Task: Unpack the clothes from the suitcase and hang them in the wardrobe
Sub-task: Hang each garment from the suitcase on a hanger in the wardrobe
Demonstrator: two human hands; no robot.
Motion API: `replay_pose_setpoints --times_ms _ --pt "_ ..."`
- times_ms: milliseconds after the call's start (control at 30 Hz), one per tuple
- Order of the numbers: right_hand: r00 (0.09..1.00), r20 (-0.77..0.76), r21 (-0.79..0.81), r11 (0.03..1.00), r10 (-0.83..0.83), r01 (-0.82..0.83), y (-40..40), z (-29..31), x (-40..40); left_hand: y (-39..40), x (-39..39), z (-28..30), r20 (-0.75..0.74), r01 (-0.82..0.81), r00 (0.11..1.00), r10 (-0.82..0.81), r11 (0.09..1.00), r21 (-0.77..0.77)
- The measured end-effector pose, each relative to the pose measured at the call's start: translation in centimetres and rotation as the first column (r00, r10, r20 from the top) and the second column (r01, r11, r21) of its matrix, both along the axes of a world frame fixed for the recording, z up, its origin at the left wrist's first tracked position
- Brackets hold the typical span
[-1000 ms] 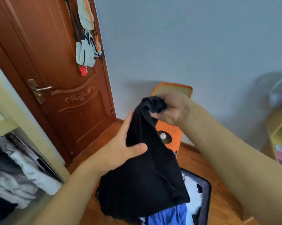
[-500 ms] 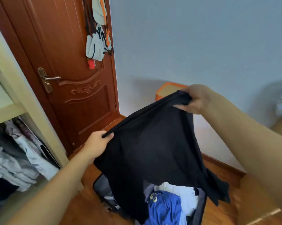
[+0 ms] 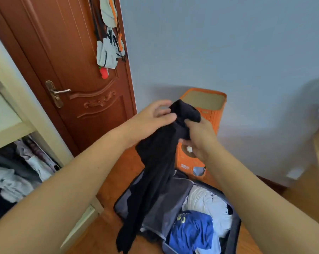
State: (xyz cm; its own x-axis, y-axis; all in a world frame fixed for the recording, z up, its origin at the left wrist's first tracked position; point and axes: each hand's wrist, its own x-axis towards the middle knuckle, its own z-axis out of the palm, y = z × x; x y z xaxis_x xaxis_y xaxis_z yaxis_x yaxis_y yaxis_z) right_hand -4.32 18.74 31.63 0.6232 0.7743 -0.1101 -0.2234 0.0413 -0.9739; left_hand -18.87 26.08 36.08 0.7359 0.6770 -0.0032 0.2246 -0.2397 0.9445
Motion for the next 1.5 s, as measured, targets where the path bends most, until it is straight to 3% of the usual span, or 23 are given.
replay_pose_setpoints --times_ms 100,167,233,267,367,433,533,633,700,767,867,1000,1100,1167,1200,1233,1267,1333,1367,1400,1433,1500 --pt "0.934 -0.357 0.123 0.992 0.007 0.040 0.0 2.3 1.4 -1.0 -5.7 -8.3 -0.313 0.137 0.938 -0.147 0.989 -0.052" --pt "0.869 -0.494 0.159 0.984 0.007 0.083 0.0 3.4 2.1 -2.9 -8.1 -15.9 -0.436 0.030 0.900 -0.031 1.000 -0.009" --pt "0.801 -0.599 0.149 0.981 -0.008 0.122 0.0 4.5 2.5 -3.7 -9.1 -21.7 -0.428 -0.227 0.876 0.223 0.973 0.043" --pt "0.772 -0.635 0.139 0.981 -0.014 0.133 0.0 4.9 2.4 -4.3 -9.2 -22.9 -0.417 -0.303 0.869 0.266 0.953 -0.022" --pt "0.767 -0.641 0.133 0.987 0.019 0.086 0.3 5.5 1.1 -5.8 -7.5 -22.4 -0.319 -0.221 0.942 0.103 0.905 -0.363" --pt "0.761 -0.647 0.139 0.989 0.051 0.052 0.4 5.4 -0.1 -6.9 -4.9 -20.1 -0.187 -0.130 0.981 0.053 0.894 -0.428" --pt "0.744 -0.660 0.169 0.985 0.101 0.016 0.0 5.2 -1.7 -6.9 -0.5 -18.5 -0.037 -0.141 0.990 0.136 0.959 -0.246" --pt "0.707 -0.697 0.206 0.978 0.119 0.039 -1.0 5.7 -1.7 -5.2 2.0 -18.5 0.069 -0.241 0.964 0.256 0.955 -0.174" --pt "0.697 -0.709 0.229 0.970 0.107 0.083 -1.7 6.3 -0.9 -4.0 2.6 -19.4 0.012 -0.287 0.956 0.295 0.939 -0.189" --pt "0.689 -0.721 0.241 0.959 0.076 0.146 -2.7 7.2 0.2 -3.7 2.9 -20.2 -0.115 -0.331 0.940 0.321 0.940 -0.084" --pt "0.699 -0.715 0.242 0.944 0.016 0.226 -3.8 7.6 2.9 -3.6 2.0 -21.2 -0.159 -0.502 0.841 0.517 0.856 0.128" --pt "0.719 -0.686 0.148 0.946 -0.114 0.290 -5.1 5.1 9.0 -1.1 -3.0 -17.6 -0.017 -0.674 0.731 0.682 0.726 0.139" --pt "0.836 -0.510 -0.104 0.979 -0.204 0.176 -5.7 0.4 12.4 2.9 -4.8 -12.1 -0.042 -0.660 0.722 0.690 0.706 0.257" --pt "0.978 -0.150 -0.355 0.931 -0.148 0.087 -5.6 -2.2 11.9 4.0 -4.6 -7.6 -0.008 -0.509 0.857 0.516 0.847 0.154" --pt "0.992 0.111 -0.417 0.903 -0.065 0.106 -5.3 -3.1 10.8 3.7 -4.0 -5.7 -0.019 -0.386 0.920 0.392 0.913 0.131" --pt "0.918 0.392 -0.390 0.915 0.062 0.105 -4.8 -3.2 9.3 3.3 -3.2 -4.2 -0.089 -0.247 0.961 0.262 0.957 0.151" --pt "0.799 0.560 -0.314 0.949 0.220 -0.041 -4.2 -2.8 7.2 2.9 -2.2 -2.9 -0.203 -0.089 0.970 0.132 0.974 0.207" --pt "0.593 0.591 -0.327 0.835 0.546 -0.443 -3.2 -1.8 2.3 1.6 -0.2 -1.4 -0.403 0.203 0.912 -0.072 0.934 0.293" --pt "0.525 0.637 -0.321 0.814 0.564 -0.484 -2.3 -2.0 0.8 1.3 0.3 -1.0 -0.408 0.254 0.907 -0.106 0.910 0.328" --pt "0.539 0.684 -0.282 0.859 0.493 -0.428 -1.5 -2.3 0.1 1.2 0.7 -0.8 -0.343 0.221 0.934 -0.100 0.916 0.334" --pt "0.610 0.693 -0.207 0.916 0.385 -0.343 -1.0 -2.1 -0.3 1.4 0.6 -1.0 -0.205 0.130 0.976 -0.076 0.956 0.263" --pt "0.804 0.530 -0.072 0.959 0.271 -0.276 -1.0 -1.8 0.0 2.0 -1.3 -3.3 0.067 0.030 0.997 -0.028 0.999 -0.041"
